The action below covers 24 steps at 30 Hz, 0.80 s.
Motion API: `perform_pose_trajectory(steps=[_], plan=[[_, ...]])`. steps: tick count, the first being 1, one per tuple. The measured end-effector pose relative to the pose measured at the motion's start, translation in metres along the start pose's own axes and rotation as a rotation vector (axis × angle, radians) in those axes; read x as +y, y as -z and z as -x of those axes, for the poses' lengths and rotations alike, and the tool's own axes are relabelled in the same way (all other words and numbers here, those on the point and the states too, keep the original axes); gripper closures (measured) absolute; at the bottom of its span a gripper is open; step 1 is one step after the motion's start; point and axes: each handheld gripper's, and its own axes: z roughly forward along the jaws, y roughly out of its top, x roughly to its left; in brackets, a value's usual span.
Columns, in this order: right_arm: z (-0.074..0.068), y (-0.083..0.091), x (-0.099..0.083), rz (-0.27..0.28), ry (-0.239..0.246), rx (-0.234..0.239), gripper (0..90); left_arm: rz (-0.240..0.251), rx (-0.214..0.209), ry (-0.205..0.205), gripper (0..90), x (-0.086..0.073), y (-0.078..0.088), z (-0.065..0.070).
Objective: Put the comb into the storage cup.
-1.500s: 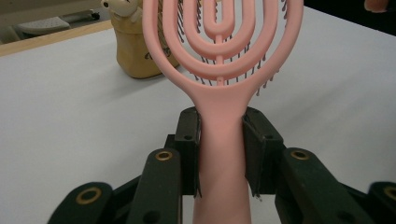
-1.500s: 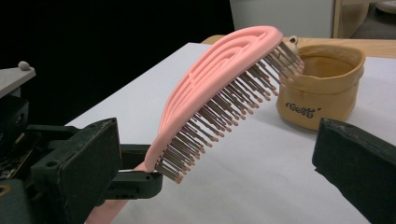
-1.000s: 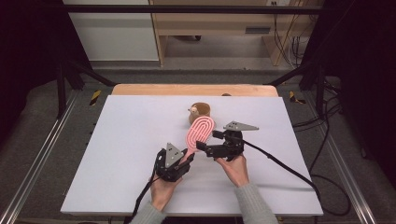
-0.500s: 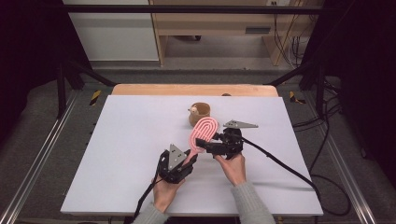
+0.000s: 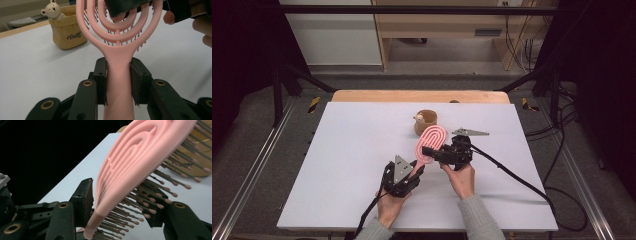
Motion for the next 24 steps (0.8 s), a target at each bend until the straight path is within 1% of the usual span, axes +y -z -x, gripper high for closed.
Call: perform_pose_trajectory(steps=[4, 6, 9, 17, 24], plan=[[-0.0001, 0.0001, 0.0005, -0.002, -0.020, 0.008, 52.1, 0.003, 0.005, -0.001, 69.3, -0.0001, -0.0004, 0.0011], [-0.0004, 0.0003, 0.0006, 0.003, -0.023, 0.007, 54.9, 0.002, 0.007, -0.004, 69.2, 0.0000, -0.0004, 0.0017], [-0.0011, 0.0006, 0.0006, 0.011, -0.029, 0.013, 56.4, 0.003, 0.012, -0.005, 69.2, 0.0003, -0.0004, 0.0016], [-0.0025, 0.0015, 0.0003, 0.013, -0.037, 0.026, 59.2, 0.004, 0.021, -0.013, 69.1, 0.0001, -0.0012, 0.0024], [-0.0043, 0.0027, 0.0000, 0.022, -0.041, 0.053, 62.2, 0.012, 0.029, -0.021, 69.0, 0.0003, -0.0009, 0.0031]])
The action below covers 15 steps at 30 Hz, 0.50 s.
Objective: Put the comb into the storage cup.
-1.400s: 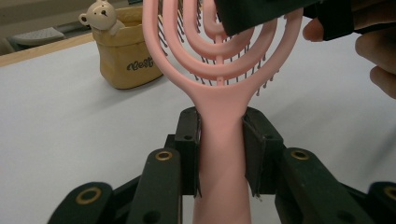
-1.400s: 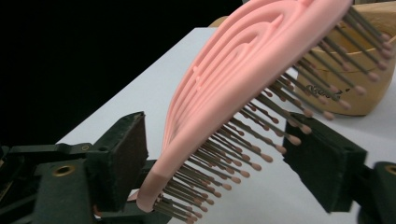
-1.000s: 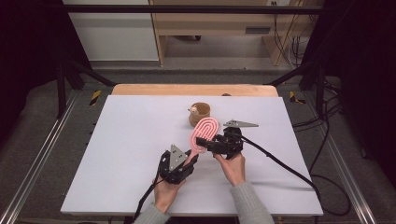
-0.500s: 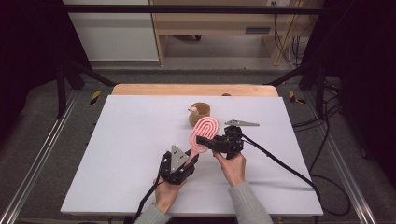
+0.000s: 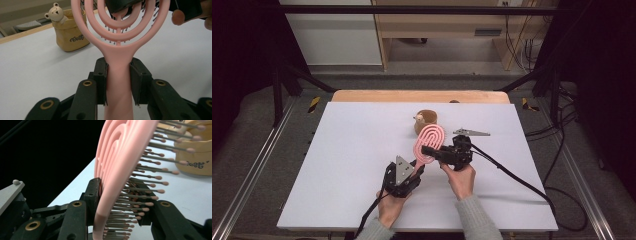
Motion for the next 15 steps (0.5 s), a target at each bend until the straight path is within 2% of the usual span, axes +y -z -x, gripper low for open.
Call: perform_pose_trajectory(steps=[9, 15], plan=[[-0.0023, 0.0028, 0.0006, 0.006, 0.007, 0.018, 63.0, 0.009, -0.008, -0.003, 68.3, 0.0013, 0.0005, 0.0005], [-0.0040, 0.0039, 0.0016, 0.001, 0.021, 0.021, 63.3, 0.010, -0.014, 0.002, 61.3, 0.0016, 0.0004, 0.0006]])
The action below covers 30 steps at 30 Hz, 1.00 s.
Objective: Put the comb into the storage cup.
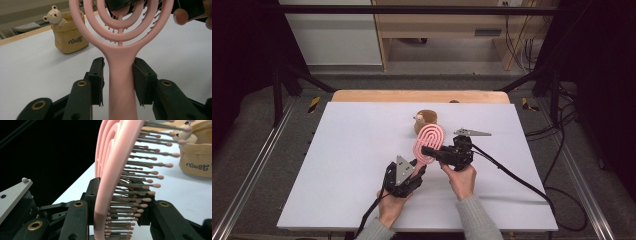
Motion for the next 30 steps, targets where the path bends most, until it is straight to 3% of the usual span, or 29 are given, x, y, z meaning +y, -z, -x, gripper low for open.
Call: perform_pose_trajectory(steps=[3, 11, 16, 22, 26, 30], plan=[[-0.001, 0.001, 0.001, 0.001, 0.004, -0.001, 63.4, 0.008, -0.005, 0.004, 57.6, 0.001, 0.001, -0.001], [-0.001, 0.005, 0.004, 0.021, 0.026, -0.028, 63.4, 0.021, -0.082, 0.048, 37.5, 0.003, 0.004, -0.008], [-0.002, 0.007, 0.006, 0.033, 0.035, -0.048, 63.4, 0.028, -0.096, 0.034, 24.0, 0.007, 0.009, -0.011], [-0.001, 0.011, 0.011, 0.046, 0.048, -0.069, 63.4, 0.028, -0.177, 0.082, 8.9, 0.013, 0.013, -0.023], [-0.002, 0.014, 0.014, 0.054, 0.065, -0.087, 63.4, 0.020, -0.204, 0.093, 3.3, 0.018, 0.017, -0.032], [-0.003, 0.018, 0.018, 0.064, 0.080, -0.099, 63.3, 0.006, -0.196, 0.092, 1.7, 0.023, 0.021, -0.042]])
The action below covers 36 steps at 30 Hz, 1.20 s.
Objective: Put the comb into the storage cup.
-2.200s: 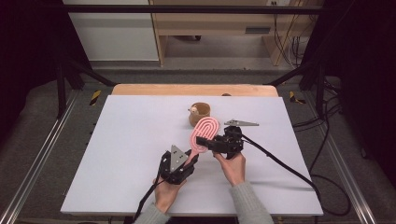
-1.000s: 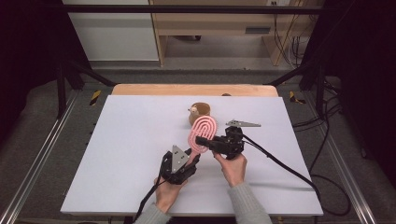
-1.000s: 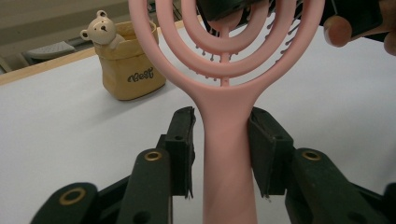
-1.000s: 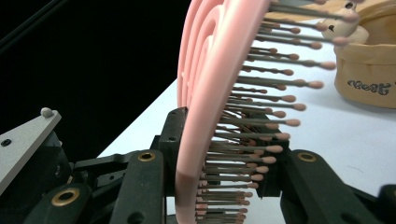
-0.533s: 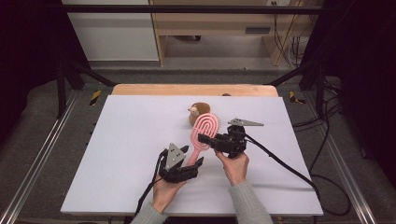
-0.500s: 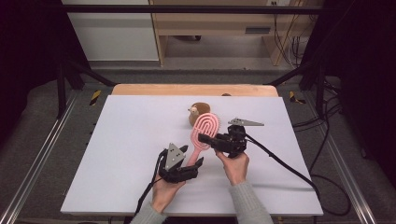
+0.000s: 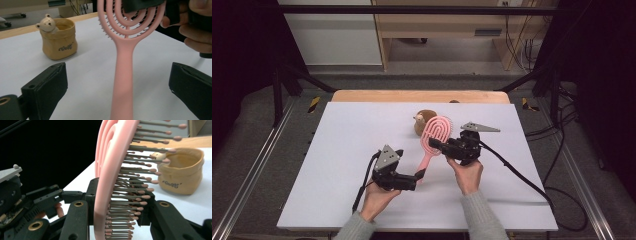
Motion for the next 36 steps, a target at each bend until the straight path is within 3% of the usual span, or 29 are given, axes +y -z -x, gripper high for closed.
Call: perform_pose_trajectory(steps=[9, 15, 23, 29, 36], plan=[[0.001, 0.008, 0.011, 0.013, 0.025, -0.033, 63.3, 0.001, -0.013, 0.023, 1.8, 0.006, 0.016, -0.019], [-0.001, 0.013, 0.017, 0.020, 0.051, -0.055, 63.3, -0.023, 0.013, -0.022, 1.8, 0.004, 0.028, -0.029], [-0.003, 0.018, 0.028, 0.024, 0.085, -0.081, 63.3, -0.041, 0.047, -0.036, 1.8, -0.011, 0.044, -0.046], [-0.004, 0.020, 0.035, 0.025, 0.113, -0.107, 63.3, -0.050, 0.075, -0.002, 1.8, -0.030, 0.055, -0.063], [-0.006, 0.021, 0.041, 0.019, 0.136, -0.127, 63.3, -0.034, 0.101, 0.013, 2.3, -0.038, 0.069, -0.076]])
